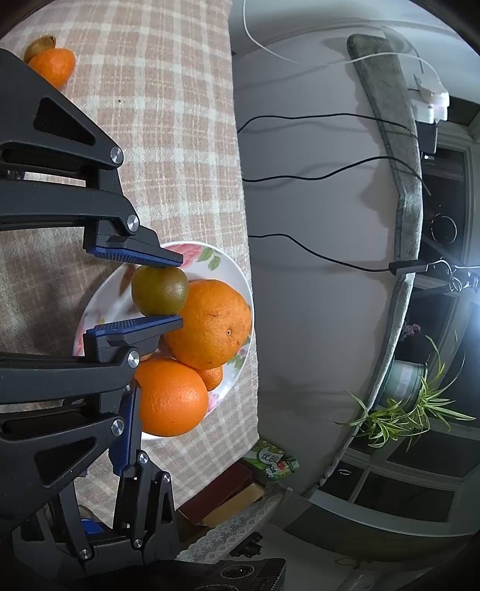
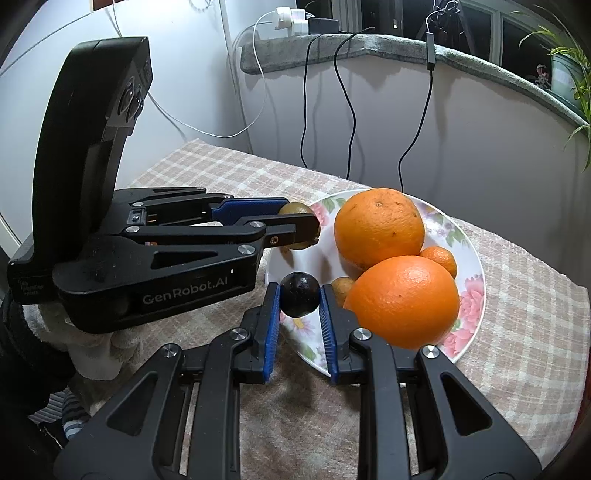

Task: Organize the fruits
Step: 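Carry the green fruit and the dark plum over the plate and lower them, then open both grippers to release the two fruits onto the plate, then move both grippers to the small mandarin and the remaining dark plum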

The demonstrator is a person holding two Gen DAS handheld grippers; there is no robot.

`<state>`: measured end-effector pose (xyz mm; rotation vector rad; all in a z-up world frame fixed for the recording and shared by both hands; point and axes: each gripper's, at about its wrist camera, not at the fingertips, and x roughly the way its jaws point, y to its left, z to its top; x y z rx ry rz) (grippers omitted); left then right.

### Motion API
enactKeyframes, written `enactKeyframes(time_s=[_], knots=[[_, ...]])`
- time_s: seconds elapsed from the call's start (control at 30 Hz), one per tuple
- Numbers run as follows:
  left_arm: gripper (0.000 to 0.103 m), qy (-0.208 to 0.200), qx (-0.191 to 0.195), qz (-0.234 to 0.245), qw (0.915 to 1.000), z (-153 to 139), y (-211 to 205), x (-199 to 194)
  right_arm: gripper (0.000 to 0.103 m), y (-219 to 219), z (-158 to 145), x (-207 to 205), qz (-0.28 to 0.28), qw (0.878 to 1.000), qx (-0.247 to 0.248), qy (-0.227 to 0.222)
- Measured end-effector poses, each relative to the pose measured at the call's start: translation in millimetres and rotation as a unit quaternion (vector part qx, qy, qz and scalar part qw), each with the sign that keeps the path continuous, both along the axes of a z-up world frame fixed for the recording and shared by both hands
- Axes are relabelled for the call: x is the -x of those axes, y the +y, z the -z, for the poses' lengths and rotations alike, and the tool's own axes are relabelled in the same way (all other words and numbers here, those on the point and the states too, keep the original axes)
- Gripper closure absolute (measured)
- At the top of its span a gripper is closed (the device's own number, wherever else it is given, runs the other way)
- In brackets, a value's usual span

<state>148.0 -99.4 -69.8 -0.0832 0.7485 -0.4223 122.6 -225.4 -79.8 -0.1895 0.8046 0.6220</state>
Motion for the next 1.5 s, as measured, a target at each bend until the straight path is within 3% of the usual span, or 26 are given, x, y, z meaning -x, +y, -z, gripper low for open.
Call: enactKeyframes(time_s=[0.13,0.17,0.23,0.27,0.43,0.67,1.0,1.5], knots=[[0.077,0.001,0.001,-0.003,1.0000,0,1,0,0.080,0,1,-1,0.002,1.000,0.003,0.002],[0.075,0.000,0.001,-0.002,1.0000,-1,1,1,0.075,-1,1,0,0.003,1.000,0.003,0.002],[0.056,-0.002,0.001,-0.004,1.0000,-2,1,1,0.061,-1,0,1,-0.001,1.000,-0.001,0.000],[0.052,-0.005,0.003,-0.005,1.0000,-4,2,2,0.056,0,0,1,-0.004,1.000,-0.005,0.001],[0.042,-0.009,0.006,-0.007,0.9999,-8,2,3,0.047,2,0,6,-0.007,1.000,-0.002,-0.004],[0.038,-0.009,0.002,-0.011,0.9999,-9,4,6,0.031,5,-1,12,-0.013,1.000,-0.006,-0.006],[0.036,-0.011,0.000,-0.024,0.9996,-14,14,17,0.026,1,-9,18,-0.004,1.000,-0.022,-0.009],[0.036,-0.036,-0.008,-0.080,0.9961,-28,72,53,0.025,26,-16,32,-0.041,0.999,-0.031,-0.014]])
